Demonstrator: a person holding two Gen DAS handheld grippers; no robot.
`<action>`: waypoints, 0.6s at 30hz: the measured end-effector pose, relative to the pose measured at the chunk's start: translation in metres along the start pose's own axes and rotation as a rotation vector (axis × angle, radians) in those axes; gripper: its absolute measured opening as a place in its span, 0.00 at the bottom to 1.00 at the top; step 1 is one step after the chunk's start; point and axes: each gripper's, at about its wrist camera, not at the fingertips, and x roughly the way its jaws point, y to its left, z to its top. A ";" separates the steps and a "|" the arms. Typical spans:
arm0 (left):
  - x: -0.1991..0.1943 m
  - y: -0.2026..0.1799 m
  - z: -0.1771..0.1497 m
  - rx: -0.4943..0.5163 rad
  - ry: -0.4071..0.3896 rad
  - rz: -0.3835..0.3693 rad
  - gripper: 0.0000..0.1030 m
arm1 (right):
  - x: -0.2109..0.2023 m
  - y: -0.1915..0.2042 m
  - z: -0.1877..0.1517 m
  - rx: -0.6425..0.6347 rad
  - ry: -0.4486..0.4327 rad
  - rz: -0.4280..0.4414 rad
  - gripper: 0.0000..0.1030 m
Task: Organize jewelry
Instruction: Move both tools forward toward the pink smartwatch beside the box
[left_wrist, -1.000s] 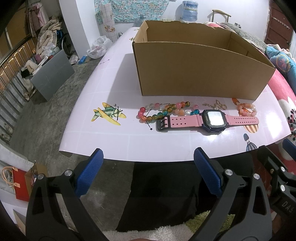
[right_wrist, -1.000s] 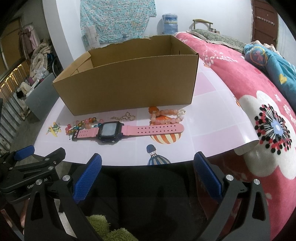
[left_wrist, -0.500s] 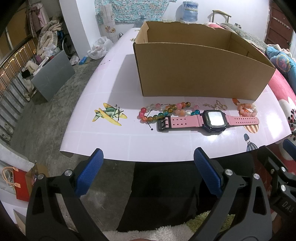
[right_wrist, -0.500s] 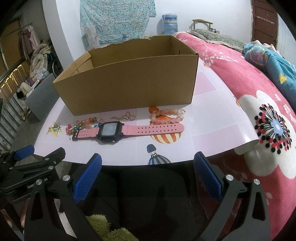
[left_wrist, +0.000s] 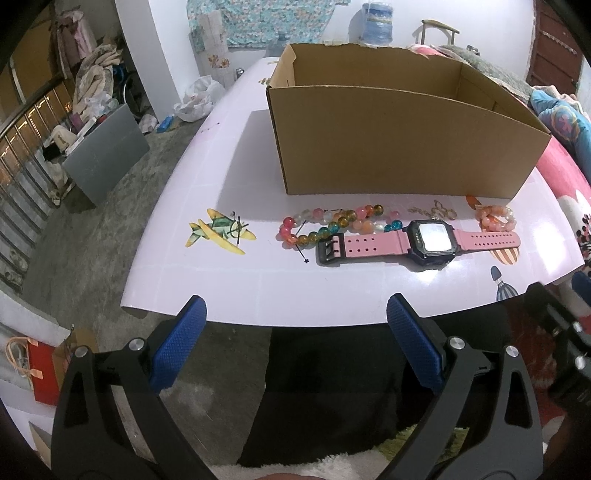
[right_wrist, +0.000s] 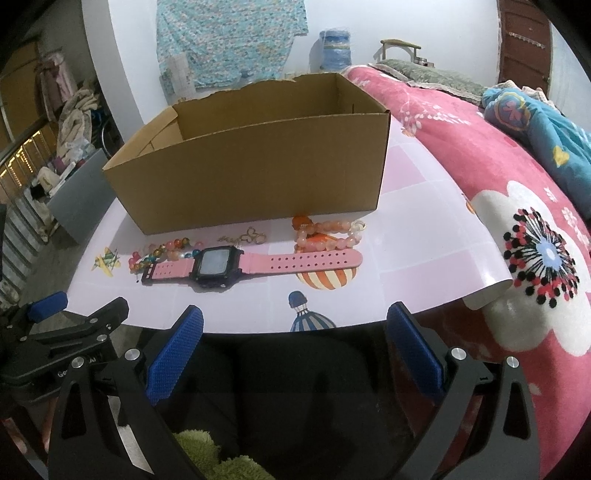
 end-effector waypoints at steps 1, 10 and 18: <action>0.001 0.002 0.000 0.007 -0.002 0.000 0.92 | -0.002 0.000 0.002 -0.005 -0.014 -0.005 0.94; 0.013 0.019 -0.003 0.064 0.007 -0.052 0.92 | -0.011 -0.001 0.008 -0.090 -0.119 -0.045 0.94; 0.010 0.032 -0.004 0.064 -0.111 -0.310 0.92 | -0.009 0.002 0.007 -0.167 -0.102 0.018 0.94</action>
